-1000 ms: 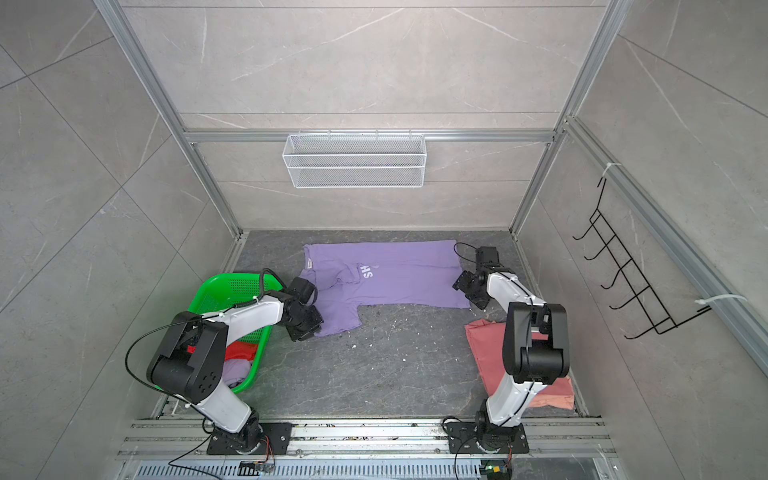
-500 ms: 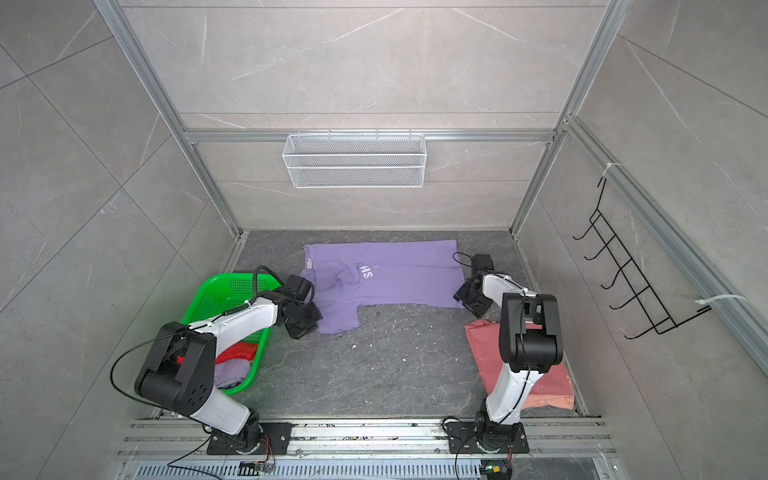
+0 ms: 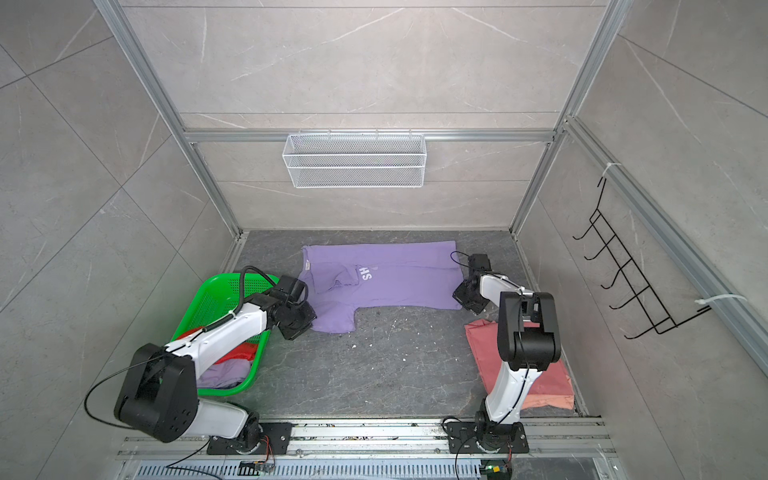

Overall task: Fold and stack the t-shirts
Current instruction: 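Fold the near half of the shirt away from the robot with both grippers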

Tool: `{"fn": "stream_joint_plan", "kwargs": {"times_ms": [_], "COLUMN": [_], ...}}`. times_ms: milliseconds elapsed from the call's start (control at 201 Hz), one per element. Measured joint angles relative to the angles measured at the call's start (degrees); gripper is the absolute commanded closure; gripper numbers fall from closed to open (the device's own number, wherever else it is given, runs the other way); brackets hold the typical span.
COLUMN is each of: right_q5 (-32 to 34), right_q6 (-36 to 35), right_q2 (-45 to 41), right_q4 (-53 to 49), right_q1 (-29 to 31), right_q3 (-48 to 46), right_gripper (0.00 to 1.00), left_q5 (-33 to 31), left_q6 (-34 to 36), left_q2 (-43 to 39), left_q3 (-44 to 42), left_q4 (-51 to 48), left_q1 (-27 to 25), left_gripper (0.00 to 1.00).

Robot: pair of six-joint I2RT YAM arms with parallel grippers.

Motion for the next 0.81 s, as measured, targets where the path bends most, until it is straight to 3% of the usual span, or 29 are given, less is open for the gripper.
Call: {"fn": "stream_joint_plan", "kwargs": {"times_ms": [164,339,807], "right_q5": [-0.87,-2.86,-4.74], "right_q6": [0.26,2.29,4.13], "right_q2": [-3.34,-2.99,15.43], "right_q4": [-1.20,-1.22,-5.14], "right_q1": [0.09,0.09,0.09], "right_q3": [-0.61,3.04,33.14], "right_gripper": [1.00,1.00,1.00], "left_q5": [0.31,0.09,2.29], "left_q6": [0.44,5.18,19.67], "left_q2": [-1.84,6.03,31.34], "left_q3": [2.93,15.43,49.68], "left_q4": [-3.65,-5.62,-7.87], "left_q1": [-0.17,0.09,9.70], "left_gripper": [1.00,1.00,1.00]}}
